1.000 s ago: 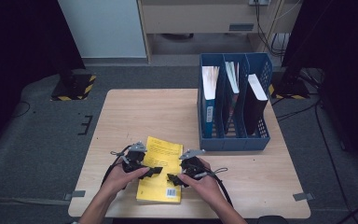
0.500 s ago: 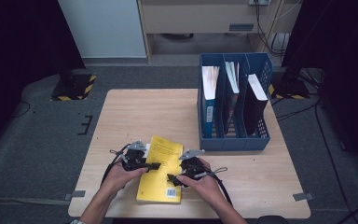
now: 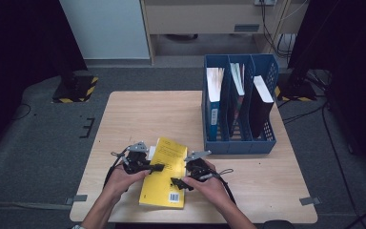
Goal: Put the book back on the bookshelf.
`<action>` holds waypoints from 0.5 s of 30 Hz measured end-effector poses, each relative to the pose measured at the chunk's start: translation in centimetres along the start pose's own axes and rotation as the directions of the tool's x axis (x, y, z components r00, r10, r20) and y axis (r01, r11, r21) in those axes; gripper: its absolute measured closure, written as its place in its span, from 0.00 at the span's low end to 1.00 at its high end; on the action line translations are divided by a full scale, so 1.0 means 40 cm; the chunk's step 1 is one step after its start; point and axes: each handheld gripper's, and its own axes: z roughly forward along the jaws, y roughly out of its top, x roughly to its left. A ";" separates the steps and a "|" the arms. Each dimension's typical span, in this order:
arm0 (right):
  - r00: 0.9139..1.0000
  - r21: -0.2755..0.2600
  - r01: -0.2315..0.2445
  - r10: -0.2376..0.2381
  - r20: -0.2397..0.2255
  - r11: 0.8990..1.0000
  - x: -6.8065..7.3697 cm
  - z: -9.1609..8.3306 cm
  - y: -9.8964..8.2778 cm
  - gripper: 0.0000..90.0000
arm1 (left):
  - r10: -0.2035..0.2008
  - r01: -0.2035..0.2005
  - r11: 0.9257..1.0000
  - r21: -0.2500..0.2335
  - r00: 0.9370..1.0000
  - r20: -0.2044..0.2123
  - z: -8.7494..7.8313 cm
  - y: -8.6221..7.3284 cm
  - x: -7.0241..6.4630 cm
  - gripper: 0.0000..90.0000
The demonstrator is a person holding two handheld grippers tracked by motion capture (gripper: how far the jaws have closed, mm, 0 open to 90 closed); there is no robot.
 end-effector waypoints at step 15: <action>0.996 0.026 -0.033 0.035 -0.079 0.999 -0.017 0.007 0.019 0.04 | 0.058 -0.057 0.998 0.029 0.998 -0.008 -0.013 0.012 -0.013 0.89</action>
